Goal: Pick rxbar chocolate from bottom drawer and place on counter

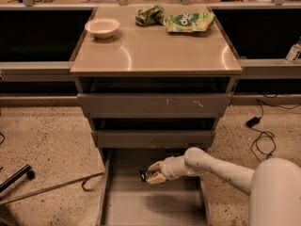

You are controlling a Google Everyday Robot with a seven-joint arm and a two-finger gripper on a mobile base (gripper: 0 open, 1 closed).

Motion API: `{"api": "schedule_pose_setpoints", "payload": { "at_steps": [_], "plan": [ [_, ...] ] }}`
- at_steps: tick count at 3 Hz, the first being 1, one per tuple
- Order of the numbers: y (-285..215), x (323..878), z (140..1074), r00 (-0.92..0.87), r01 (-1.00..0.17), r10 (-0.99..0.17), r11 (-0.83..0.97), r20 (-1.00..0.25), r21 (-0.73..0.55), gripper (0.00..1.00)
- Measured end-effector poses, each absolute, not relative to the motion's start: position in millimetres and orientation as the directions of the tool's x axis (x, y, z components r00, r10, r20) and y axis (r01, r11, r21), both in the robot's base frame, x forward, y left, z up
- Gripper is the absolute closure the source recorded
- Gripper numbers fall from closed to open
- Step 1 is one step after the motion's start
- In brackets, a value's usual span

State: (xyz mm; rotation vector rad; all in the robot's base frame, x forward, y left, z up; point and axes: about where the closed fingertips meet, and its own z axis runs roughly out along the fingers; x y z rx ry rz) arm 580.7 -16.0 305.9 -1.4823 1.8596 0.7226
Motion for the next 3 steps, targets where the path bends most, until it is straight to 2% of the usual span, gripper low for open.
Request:
{"api": "schedule_pose_setpoints", "payload": {
  "at_steps": [1, 2, 3],
  "plan": [
    [-8.4, 583.0, 356.5, -0.086, -0.979, -0.551, 0.2, -0.83, -0.032, 1.0],
    [11.5, 585.0, 437.5, 0.049, -0.978, -0.495, 0.153, -0.867, -0.142, 1.0],
    [29.9, 590.9, 519.7, 0.163, -0.968, -0.466, 0.097, -0.87, -0.233, 1.0]
  ]
}}
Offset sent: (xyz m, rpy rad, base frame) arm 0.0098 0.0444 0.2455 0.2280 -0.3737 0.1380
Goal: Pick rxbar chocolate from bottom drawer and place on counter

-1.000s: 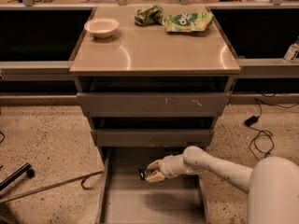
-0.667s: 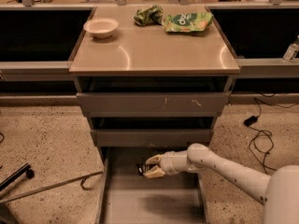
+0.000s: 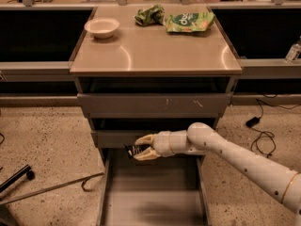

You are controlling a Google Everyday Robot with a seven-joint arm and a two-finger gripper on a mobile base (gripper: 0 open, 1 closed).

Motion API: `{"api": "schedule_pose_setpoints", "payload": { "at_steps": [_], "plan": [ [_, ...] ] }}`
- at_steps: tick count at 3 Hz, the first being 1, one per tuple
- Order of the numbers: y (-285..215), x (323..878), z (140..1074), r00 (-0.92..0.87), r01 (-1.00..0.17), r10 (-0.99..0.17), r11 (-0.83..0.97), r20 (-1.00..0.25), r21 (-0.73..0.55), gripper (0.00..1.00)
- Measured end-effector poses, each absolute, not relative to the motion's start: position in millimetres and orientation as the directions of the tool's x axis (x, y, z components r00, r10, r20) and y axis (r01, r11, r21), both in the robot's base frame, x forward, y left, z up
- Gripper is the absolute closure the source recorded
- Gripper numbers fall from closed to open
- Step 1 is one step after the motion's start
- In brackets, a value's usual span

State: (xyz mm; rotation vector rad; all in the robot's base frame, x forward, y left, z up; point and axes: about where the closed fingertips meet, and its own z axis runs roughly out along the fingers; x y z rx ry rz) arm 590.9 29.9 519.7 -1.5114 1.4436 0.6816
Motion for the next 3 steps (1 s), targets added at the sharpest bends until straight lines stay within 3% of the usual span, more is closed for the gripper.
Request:
{"api": "schedule_pose_setpoints", "payload": {
  "at_steps": [2, 3],
  "plan": [
    [41.4, 602.1, 654.1, 0.29, -0.913, -0.538, 0.092, -0.792, -0.397, 1.0],
    [41.4, 602.2, 654.5, 0.29, -0.913, -0.538, 0.092, -0.792, -0.397, 1.0]
  ]
}}
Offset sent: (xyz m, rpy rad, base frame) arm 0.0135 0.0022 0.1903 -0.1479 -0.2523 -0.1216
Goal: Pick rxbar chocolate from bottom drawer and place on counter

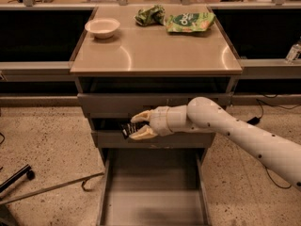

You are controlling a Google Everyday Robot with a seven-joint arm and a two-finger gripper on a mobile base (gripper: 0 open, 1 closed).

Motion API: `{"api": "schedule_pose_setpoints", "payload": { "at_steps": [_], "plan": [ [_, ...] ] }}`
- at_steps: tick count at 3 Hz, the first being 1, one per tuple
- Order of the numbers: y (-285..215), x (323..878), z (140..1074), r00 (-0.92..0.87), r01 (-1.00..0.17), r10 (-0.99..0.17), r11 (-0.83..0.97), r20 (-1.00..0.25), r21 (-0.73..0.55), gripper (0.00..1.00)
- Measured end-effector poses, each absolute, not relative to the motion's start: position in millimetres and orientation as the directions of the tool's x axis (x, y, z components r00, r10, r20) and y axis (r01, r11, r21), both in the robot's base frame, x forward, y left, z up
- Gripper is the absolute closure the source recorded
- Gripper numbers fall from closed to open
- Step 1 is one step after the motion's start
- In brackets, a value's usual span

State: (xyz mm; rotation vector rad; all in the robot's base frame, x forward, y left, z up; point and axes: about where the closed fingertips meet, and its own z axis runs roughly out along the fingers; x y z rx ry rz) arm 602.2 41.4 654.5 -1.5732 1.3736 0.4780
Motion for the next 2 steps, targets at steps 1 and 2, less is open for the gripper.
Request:
{"api": "schedule_pose_setpoints", "payload": {
  "at_steps": [1, 2],
  "plan": [
    [34.3, 612.5, 698.0, 0.298, -0.905, -0.541, 0.103, -0.787, -0.414, 1.0],
    [31.4, 630.2, 777.3, 0.371, -0.874, -0.449, 0.126, -0.813, -0.469, 1.0]
  ]
}}
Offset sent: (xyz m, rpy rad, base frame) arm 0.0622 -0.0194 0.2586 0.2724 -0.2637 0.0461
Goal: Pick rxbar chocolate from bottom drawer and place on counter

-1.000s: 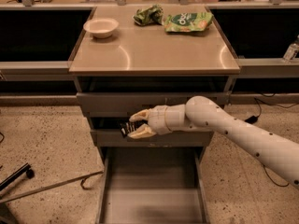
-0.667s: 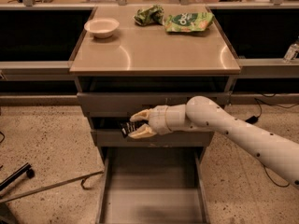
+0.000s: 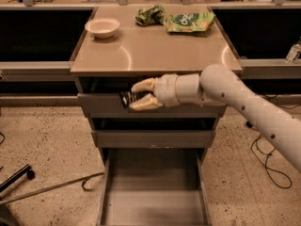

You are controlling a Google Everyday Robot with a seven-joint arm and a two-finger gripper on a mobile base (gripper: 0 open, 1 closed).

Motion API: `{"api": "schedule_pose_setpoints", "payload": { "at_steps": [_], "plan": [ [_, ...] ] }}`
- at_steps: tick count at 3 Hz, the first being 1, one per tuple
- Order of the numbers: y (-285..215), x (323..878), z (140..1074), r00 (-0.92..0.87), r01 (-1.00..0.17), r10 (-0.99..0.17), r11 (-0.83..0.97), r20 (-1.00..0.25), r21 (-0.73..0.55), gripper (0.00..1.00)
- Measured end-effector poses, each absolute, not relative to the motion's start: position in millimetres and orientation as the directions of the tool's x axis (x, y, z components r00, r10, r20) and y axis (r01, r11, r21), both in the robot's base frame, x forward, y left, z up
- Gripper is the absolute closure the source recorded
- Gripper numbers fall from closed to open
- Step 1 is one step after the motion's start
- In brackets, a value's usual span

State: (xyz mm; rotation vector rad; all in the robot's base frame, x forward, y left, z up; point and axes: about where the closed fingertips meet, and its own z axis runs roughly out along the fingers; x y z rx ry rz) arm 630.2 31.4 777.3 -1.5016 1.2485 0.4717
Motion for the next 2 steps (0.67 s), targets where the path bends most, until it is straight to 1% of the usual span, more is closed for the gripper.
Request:
{"api": "schedule_pose_setpoints", "payload": {
  "at_steps": [2],
  "plan": [
    [46.3, 662.2, 953.9, 0.588, -0.75, -0.307, 0.139, -0.748, -0.647, 1.0]
  ]
}}
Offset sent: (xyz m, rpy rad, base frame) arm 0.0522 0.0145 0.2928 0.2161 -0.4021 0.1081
